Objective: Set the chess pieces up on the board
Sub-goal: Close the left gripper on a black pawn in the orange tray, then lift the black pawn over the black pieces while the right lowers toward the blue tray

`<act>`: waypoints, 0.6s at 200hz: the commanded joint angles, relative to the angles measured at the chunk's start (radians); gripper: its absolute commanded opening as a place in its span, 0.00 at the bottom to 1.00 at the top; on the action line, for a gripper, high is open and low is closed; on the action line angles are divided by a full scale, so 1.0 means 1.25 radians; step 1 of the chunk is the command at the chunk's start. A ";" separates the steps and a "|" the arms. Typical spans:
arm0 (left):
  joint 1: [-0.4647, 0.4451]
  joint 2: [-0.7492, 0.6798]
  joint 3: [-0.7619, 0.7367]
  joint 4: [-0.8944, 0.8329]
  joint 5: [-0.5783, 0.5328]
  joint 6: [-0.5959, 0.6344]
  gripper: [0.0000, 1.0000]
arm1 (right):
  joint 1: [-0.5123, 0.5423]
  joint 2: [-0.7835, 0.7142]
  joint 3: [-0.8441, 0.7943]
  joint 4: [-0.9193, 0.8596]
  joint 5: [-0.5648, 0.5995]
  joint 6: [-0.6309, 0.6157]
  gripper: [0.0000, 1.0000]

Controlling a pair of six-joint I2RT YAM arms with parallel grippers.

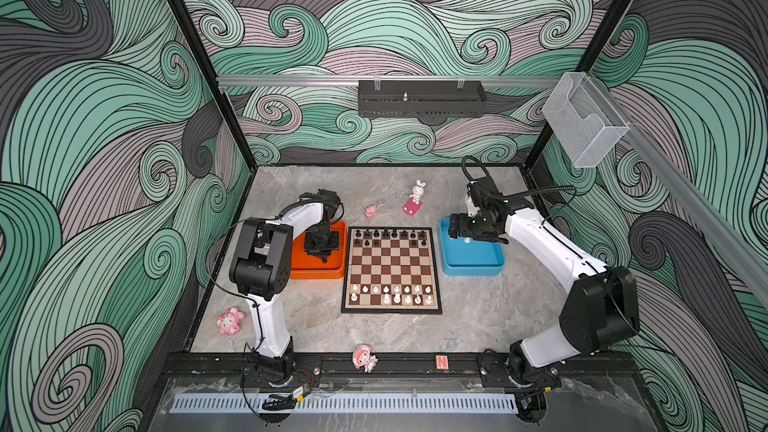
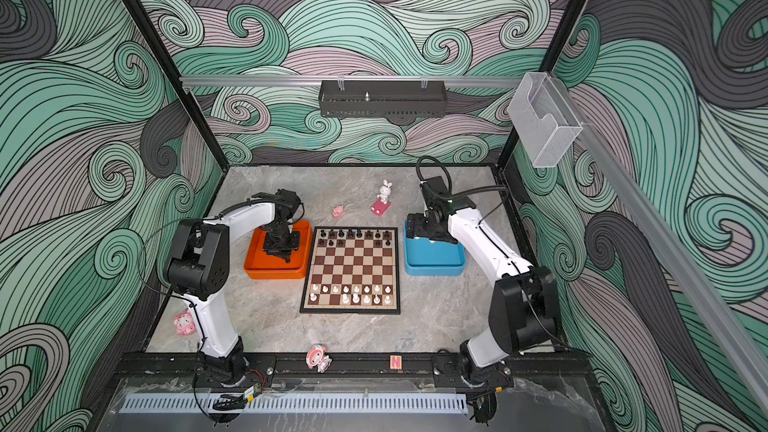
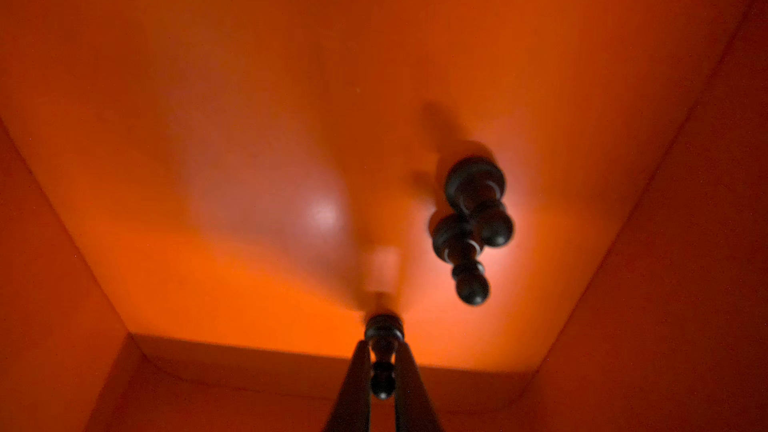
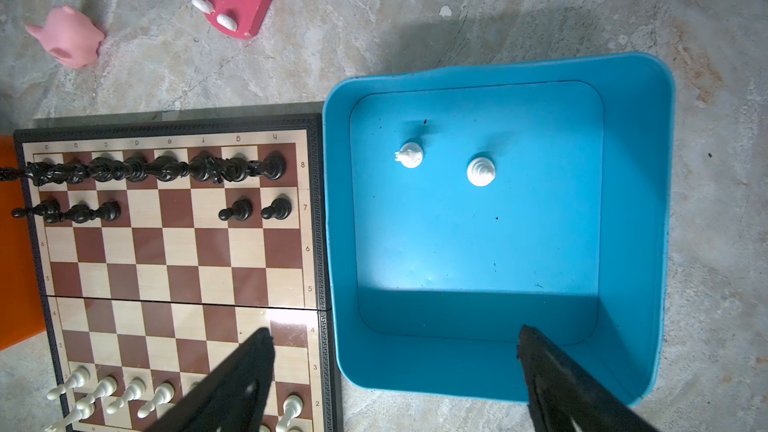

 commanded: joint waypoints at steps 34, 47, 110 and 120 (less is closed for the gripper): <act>-0.005 -0.034 0.075 -0.095 -0.022 0.017 0.12 | -0.012 -0.009 0.000 -0.002 0.002 -0.006 0.92; -0.006 -0.041 0.103 -0.121 -0.020 0.018 0.12 | -0.014 -0.011 0.001 -0.003 0.002 -0.006 0.92; -0.112 -0.016 0.319 -0.238 -0.024 0.024 0.12 | -0.029 -0.019 0.001 -0.002 -0.004 -0.007 0.92; -0.135 -0.002 0.350 -0.250 -0.018 0.019 0.12 | -0.030 -0.021 -0.001 -0.003 -0.004 -0.007 0.92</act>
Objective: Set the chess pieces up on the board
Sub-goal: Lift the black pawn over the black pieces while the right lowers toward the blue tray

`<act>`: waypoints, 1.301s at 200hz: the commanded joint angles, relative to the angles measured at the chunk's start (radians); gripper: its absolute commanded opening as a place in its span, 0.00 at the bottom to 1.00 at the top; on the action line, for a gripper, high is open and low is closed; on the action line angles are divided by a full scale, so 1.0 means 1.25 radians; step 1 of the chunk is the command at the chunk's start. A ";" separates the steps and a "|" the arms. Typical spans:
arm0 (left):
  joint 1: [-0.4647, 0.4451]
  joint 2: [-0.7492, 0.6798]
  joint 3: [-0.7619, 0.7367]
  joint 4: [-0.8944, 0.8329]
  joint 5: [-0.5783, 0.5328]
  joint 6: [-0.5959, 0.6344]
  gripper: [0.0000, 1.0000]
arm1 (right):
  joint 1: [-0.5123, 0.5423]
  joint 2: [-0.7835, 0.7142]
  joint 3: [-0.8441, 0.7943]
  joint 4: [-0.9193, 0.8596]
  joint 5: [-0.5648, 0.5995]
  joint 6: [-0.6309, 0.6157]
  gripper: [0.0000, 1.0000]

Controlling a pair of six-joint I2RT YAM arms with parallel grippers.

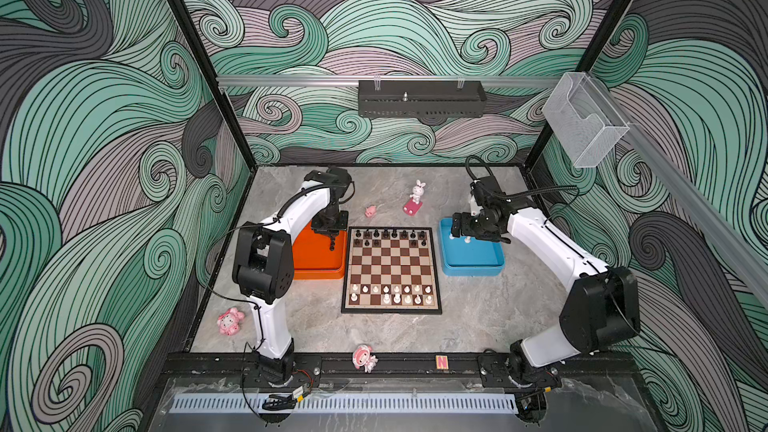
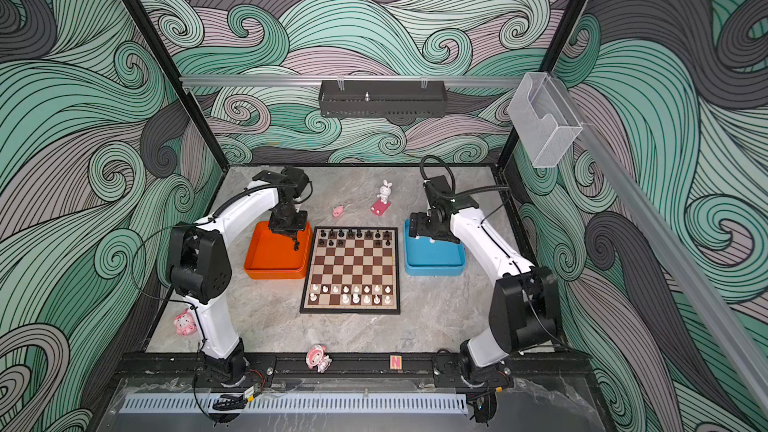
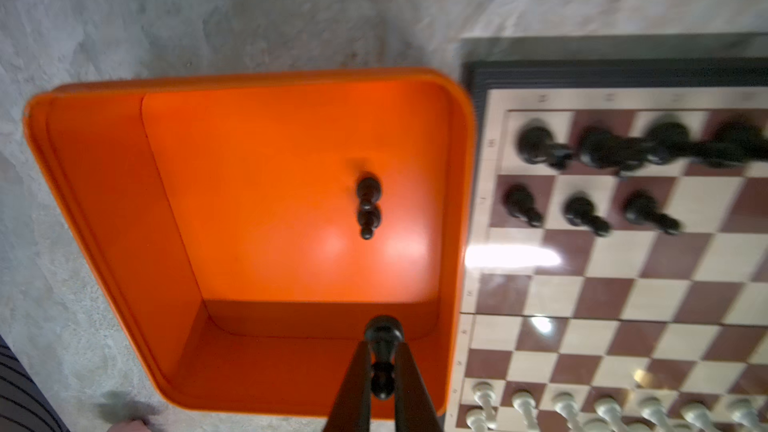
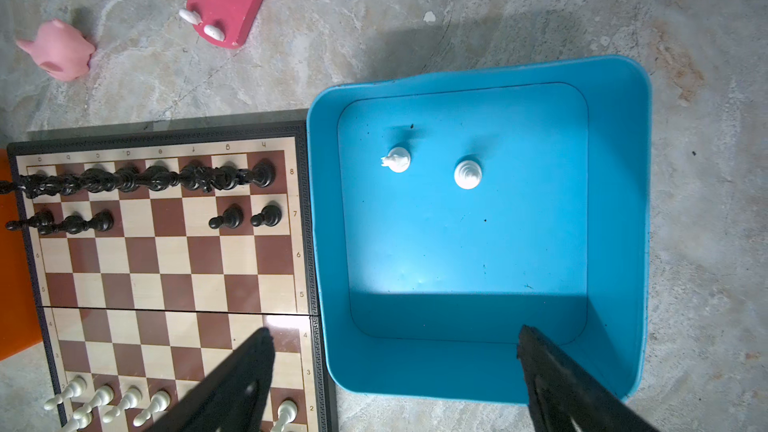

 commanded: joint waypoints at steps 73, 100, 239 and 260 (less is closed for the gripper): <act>-0.173 0.153 0.237 -0.052 0.093 -0.008 0.13 | -0.028 -0.044 -0.021 -0.003 -0.011 -0.006 0.92; -0.199 0.208 0.271 -0.042 0.101 -0.018 0.13 | -0.037 -0.054 -0.030 -0.002 -0.013 -0.006 0.92; -0.216 0.318 0.315 0.016 0.085 -0.035 0.13 | -0.069 -0.058 -0.045 -0.003 -0.031 -0.020 0.92; -0.216 0.325 0.319 0.025 0.080 -0.040 0.13 | -0.070 -0.054 -0.045 -0.002 -0.032 -0.020 0.92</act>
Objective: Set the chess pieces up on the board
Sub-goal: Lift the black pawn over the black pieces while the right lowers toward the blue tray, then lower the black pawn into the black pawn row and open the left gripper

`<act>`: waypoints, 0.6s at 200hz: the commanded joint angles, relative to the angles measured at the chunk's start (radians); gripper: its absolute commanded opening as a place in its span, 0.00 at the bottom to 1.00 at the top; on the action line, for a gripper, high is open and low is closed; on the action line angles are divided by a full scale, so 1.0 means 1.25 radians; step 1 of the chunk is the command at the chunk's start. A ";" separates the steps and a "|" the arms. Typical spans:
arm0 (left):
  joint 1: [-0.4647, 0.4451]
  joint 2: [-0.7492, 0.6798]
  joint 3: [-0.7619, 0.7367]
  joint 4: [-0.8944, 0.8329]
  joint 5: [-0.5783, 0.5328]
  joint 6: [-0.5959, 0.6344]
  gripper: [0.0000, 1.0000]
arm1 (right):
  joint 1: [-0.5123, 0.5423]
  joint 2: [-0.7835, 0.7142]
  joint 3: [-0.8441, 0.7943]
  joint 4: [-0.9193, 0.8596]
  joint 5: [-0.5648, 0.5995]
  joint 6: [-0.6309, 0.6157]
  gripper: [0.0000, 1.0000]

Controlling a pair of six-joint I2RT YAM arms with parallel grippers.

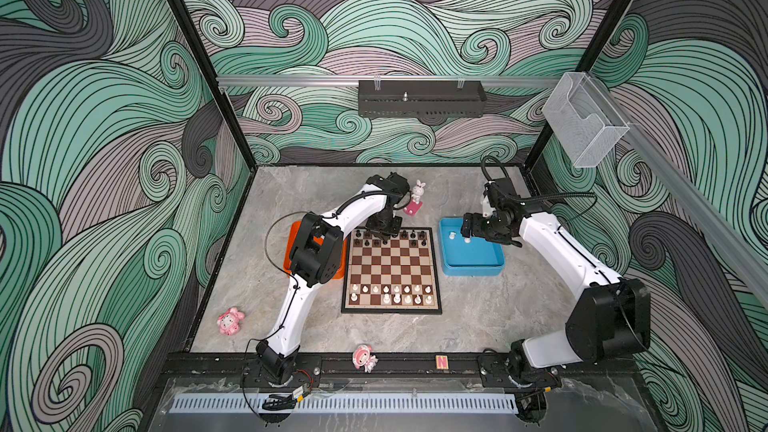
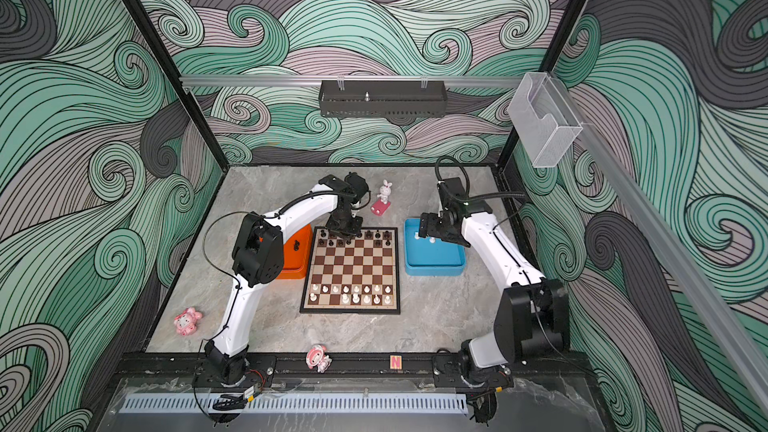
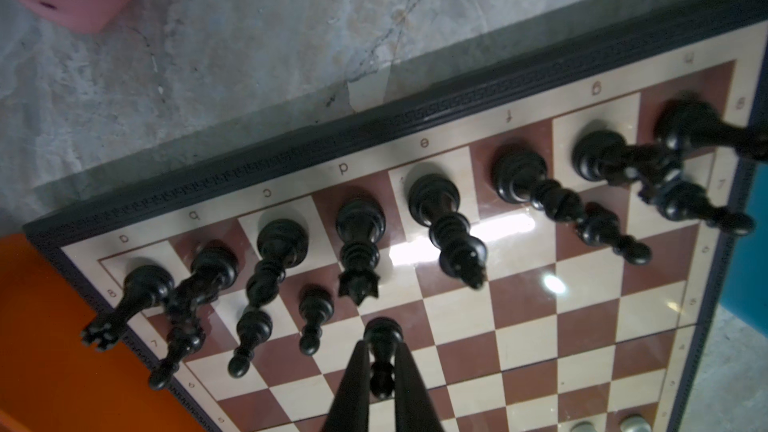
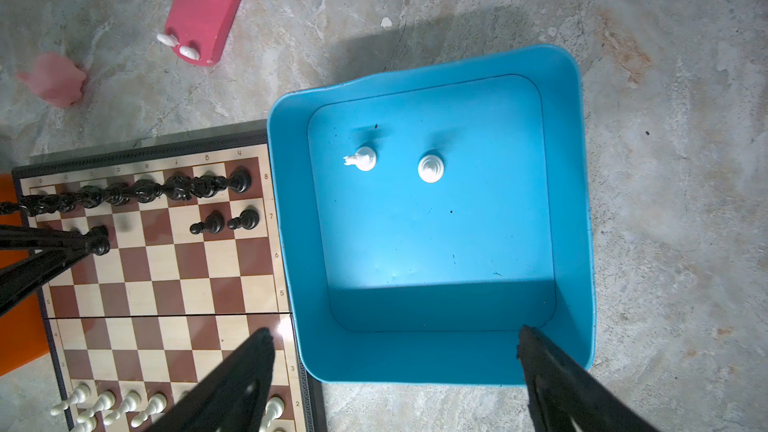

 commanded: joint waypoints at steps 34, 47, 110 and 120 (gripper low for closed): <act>-0.005 0.034 0.035 0.012 -0.009 -0.019 0.13 | -0.007 0.000 -0.007 -0.004 -0.008 -0.010 0.92; -0.005 0.038 0.035 0.014 -0.010 -0.020 0.13 | -0.008 0.001 -0.008 -0.005 -0.008 -0.011 0.92; -0.005 0.050 0.038 0.014 -0.006 -0.020 0.13 | -0.012 0.011 -0.006 -0.004 -0.012 -0.012 0.92; -0.005 0.050 0.038 0.013 -0.006 -0.020 0.14 | -0.013 0.013 -0.006 -0.003 -0.013 -0.011 0.92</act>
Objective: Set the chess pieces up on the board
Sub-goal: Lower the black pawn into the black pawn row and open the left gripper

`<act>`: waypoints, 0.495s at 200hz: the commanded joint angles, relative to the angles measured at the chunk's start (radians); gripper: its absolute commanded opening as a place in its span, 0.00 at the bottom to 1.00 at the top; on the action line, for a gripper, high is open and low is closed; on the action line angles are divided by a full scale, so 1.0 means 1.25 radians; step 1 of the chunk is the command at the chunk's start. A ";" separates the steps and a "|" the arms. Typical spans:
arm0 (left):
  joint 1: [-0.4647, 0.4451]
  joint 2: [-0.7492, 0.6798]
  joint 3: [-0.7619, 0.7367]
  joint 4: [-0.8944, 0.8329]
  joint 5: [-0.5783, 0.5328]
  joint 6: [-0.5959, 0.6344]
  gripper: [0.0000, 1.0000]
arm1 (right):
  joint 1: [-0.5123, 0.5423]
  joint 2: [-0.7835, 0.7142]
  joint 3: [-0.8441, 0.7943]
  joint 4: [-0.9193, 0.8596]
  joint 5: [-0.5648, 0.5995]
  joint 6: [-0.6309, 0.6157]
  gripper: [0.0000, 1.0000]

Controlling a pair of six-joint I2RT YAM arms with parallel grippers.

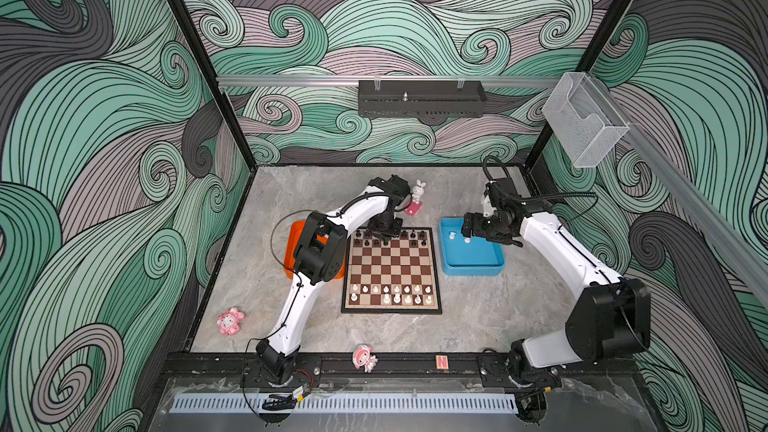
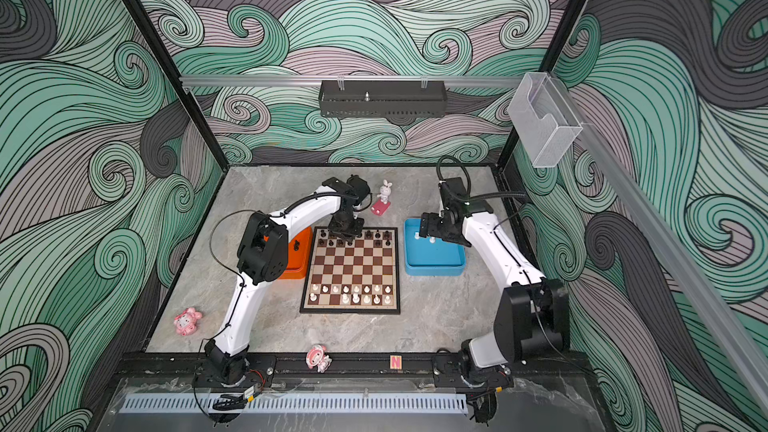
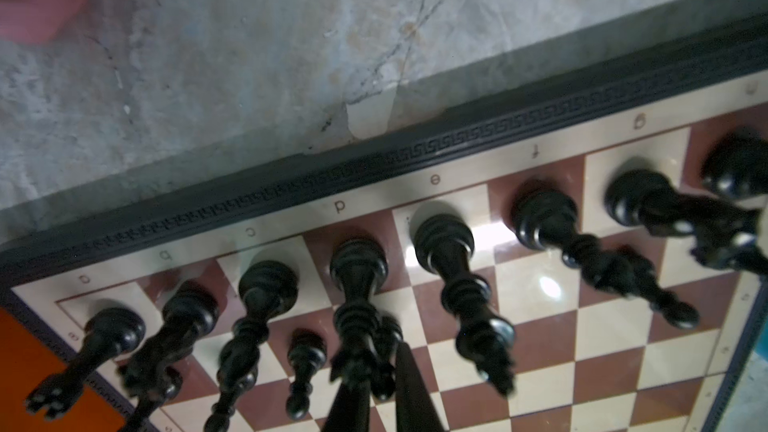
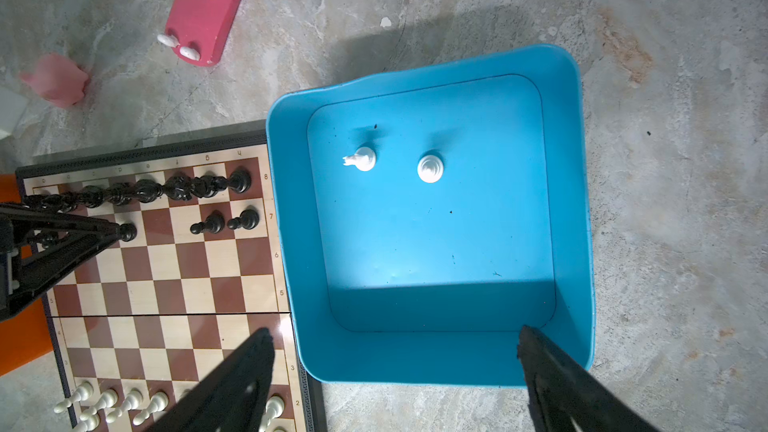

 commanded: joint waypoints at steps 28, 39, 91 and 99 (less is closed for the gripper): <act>-0.005 0.015 0.027 -0.005 -0.003 -0.008 0.18 | -0.004 0.014 -0.006 -0.003 -0.007 -0.007 0.92; -0.005 0.015 0.029 -0.003 0.000 -0.008 0.20 | -0.004 0.013 -0.006 -0.003 -0.007 -0.007 0.92; -0.005 0.010 0.031 0.002 0.012 -0.009 0.38 | -0.006 0.014 -0.005 -0.002 -0.007 -0.006 0.92; -0.005 0.008 0.033 0.001 0.013 -0.010 0.39 | -0.006 0.014 -0.005 -0.003 -0.008 -0.006 0.92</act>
